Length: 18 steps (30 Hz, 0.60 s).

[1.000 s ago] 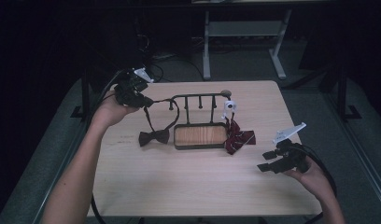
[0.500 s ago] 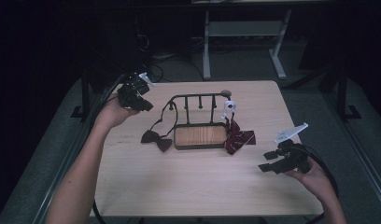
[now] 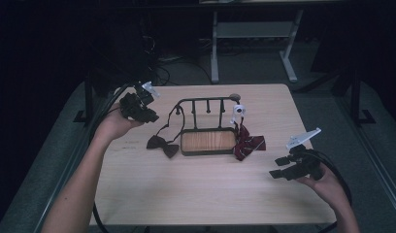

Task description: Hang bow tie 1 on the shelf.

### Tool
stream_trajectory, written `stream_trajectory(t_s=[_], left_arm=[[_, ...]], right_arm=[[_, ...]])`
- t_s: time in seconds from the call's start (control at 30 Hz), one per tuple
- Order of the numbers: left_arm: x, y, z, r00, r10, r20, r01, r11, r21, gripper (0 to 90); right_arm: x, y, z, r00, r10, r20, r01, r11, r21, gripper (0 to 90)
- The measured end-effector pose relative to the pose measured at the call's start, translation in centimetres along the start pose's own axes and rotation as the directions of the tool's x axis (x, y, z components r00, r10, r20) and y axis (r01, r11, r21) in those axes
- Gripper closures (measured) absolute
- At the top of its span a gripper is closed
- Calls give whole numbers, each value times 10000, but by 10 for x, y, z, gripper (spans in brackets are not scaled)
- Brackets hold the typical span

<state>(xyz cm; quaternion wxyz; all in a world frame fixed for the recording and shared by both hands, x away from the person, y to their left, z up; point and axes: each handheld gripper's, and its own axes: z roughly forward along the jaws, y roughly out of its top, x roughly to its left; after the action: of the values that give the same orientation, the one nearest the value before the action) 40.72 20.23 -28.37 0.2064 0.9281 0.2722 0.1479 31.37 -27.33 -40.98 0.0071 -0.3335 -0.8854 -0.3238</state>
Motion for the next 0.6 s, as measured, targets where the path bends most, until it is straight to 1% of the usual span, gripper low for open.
stream_trajectory(t_s=[0.1, 0.2, 0.3, 0.47, 0.6], left_arm=[[-4, -4, -1, 9999, -18, 123, 20, 9998, -205, 737], [-9, -9, -1, 9998, 54, 174, -50, 9997, -224, 731], [-11, -14, -1, 9998, 20, 203, -13, 9995, -321, 719], [-15, -22, -2, 9998, 16, 206, -7, 9991, -423, 694], [-20, -30, -1, 9998, -67, 167, 76, 9985, -539, 652]], right_arm=[[0, -1, -2, 9999, 100, 41, -100, 9999, -19, 390], [-1, -1, -2, 10000, 55, 67, -55, 10000, -48, 391], [-1, -1, -2, 10000, 42, 82, -42, 10000, -45, 391], [-1, -1, -4, 9999, 69, 132, -68, 10000, -69, 388], [-1, -1, -4, 9999, 83, 149, -82, 9999, -71, 387]])
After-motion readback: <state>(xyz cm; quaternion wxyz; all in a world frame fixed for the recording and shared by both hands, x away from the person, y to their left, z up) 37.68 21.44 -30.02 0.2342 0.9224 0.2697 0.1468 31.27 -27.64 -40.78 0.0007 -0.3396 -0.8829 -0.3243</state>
